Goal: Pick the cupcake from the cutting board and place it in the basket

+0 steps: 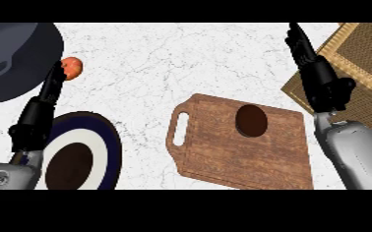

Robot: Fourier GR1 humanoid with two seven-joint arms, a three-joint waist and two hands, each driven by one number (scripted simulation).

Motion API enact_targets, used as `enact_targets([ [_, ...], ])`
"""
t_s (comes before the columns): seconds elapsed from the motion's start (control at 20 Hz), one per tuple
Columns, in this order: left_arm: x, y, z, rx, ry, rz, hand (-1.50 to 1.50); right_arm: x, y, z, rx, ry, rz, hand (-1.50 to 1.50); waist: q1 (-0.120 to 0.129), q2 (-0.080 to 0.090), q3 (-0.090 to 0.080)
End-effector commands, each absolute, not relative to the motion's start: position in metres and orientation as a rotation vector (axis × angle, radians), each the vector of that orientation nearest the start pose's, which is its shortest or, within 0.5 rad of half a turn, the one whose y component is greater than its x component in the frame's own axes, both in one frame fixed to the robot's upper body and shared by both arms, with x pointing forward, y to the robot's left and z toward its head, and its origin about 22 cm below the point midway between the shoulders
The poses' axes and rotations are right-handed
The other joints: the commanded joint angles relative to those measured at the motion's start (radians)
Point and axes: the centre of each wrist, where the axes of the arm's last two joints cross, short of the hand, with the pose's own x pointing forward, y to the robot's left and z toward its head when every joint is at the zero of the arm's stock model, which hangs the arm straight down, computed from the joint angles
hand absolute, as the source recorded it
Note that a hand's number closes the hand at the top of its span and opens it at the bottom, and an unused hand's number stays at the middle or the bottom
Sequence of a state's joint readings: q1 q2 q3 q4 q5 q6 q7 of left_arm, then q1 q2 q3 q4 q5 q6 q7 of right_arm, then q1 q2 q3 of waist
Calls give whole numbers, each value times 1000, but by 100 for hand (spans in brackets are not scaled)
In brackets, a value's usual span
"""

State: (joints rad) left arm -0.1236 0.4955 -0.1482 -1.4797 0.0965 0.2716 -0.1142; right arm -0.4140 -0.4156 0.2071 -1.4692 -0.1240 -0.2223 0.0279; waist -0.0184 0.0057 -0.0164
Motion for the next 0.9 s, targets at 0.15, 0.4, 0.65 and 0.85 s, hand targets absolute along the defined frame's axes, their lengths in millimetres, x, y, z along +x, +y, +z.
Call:
enact_targets([
  [0.15,236,291,-29,247,-1304,-98,0,341,-214,123,41,-1896,104,150,46,5,17],
  [0.4,208,284,-67,139,-1058,-73,0,323,-140,99,286,-1937,330,150,59,6,17],
  [0.65,215,293,-66,154,-1027,-51,0,316,-91,100,-15,-1900,397,-150,25,-6,13],
  [0.85,212,308,-52,174,-1022,-34,0,334,-126,102,-437,-1785,581,-150,10,-23,10],
])
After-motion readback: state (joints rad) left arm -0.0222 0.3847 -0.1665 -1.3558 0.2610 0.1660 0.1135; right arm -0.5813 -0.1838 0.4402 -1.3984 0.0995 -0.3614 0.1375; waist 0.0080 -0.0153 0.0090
